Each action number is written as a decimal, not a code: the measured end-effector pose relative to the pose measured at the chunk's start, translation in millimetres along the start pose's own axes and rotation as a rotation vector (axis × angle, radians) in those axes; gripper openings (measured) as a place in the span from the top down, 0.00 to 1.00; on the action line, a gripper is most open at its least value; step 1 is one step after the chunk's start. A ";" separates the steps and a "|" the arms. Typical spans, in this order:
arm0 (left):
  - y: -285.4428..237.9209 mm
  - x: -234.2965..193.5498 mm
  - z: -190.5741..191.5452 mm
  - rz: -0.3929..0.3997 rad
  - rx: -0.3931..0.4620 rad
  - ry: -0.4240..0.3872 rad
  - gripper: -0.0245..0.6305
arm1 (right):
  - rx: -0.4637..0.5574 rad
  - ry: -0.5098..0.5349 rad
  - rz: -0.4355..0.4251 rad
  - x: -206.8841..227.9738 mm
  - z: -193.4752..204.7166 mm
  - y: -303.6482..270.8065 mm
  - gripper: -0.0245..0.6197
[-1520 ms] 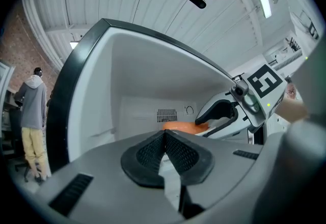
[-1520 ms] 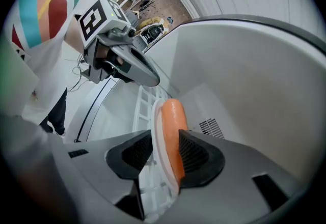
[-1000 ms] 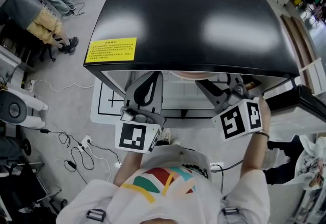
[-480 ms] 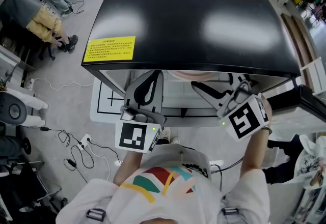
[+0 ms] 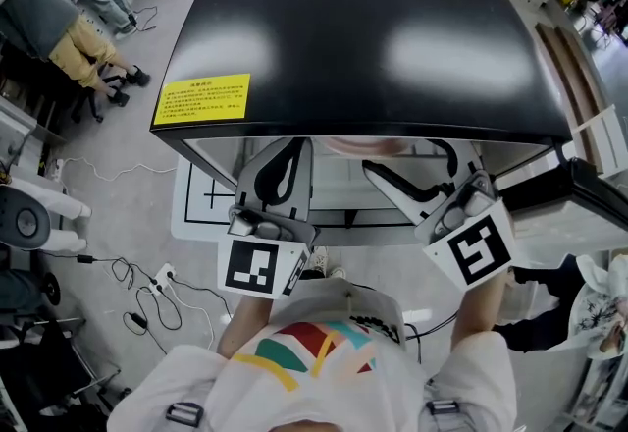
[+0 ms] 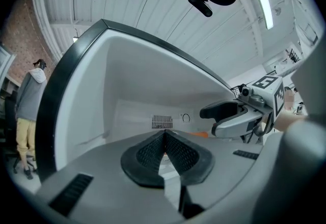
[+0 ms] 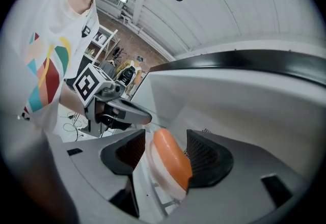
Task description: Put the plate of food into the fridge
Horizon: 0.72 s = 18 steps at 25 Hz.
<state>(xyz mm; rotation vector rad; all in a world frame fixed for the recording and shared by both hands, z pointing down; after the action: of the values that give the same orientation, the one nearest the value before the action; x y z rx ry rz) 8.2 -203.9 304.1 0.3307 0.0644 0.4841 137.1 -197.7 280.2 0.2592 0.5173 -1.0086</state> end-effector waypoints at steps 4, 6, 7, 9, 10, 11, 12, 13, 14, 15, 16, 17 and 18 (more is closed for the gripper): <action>-0.6 2.9 -4.6 0.007 0.013 0.000 0.95 | 0.147 -0.163 0.190 13.2 -12.7 9.7 0.60; -0.6 3.6 -6.7 0.009 0.016 -0.001 0.95 | 0.238 -0.225 0.297 22.9 -21.9 17.9 0.60; -0.5 4.1 -7.4 0.011 0.016 -0.001 0.95 | 0.272 -0.243 0.339 25.7 -24.8 23.2 0.60; 0.1 4.9 -8.1 0.013 0.017 -0.002 0.95 | 0.316 -0.281 0.396 26.1 -26.5 34.8 0.60; 0.4 5.2 -8.5 0.013 0.017 -0.002 0.95 | 0.339 -0.303 0.407 24.4 -27.4 40.2 0.60; 0.6 5.4 -9.0 0.013 0.018 -0.003 0.95 | 0.366 -0.325 0.409 21.9 -28.8 45.3 0.60; 0.8 5.8 -9.7 0.013 0.018 -0.004 0.95 | 0.393 -0.352 0.416 19.6 -30.1 50.6 0.60; 0.9 6.4 -10.4 0.014 0.019 -0.005 0.95 | 0.418 -0.386 0.436 18.3 -30.6 56.2 0.60; 0.9 7.1 -11.2 0.016 0.019 -0.007 0.95 | 0.437 -0.425 0.470 17.9 -30.1 61.8 0.60; 1.0 7.9 -12.1 0.018 0.020 -0.009 0.95 | 0.451 -0.463 0.510 17.8 -28.7 67.2 0.60; 1.2 8.7 -13.0 0.020 0.020 -0.011 0.95 | 0.458 -0.498 0.554 17.8 -26.4 72.5 0.61; 1.5 9.5 -13.8 0.021 0.021 -0.014 0.95 | 0.462 -0.529 0.602 18.1 -23.5 77.5 0.65; 1.8 10.4 -14.6 0.022 0.022 -0.015 0.95 | 0.464 -0.559 0.648 18.7 -20.0 82.4 0.71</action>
<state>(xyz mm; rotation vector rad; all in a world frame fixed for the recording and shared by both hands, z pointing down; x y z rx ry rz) 14.6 -193.2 291.0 0.3570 0.0512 0.5034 209.7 -160.2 251.1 0.4977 -0.3140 -0.5092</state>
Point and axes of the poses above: the fingertips, and each gripper's own axes: y backward along the fingers, x to its right, z out of its underside, the point moved 4 cm from there along y, backward along the fingers, and after that the axes turned 11 degrees about x, right-handed, at the moved point
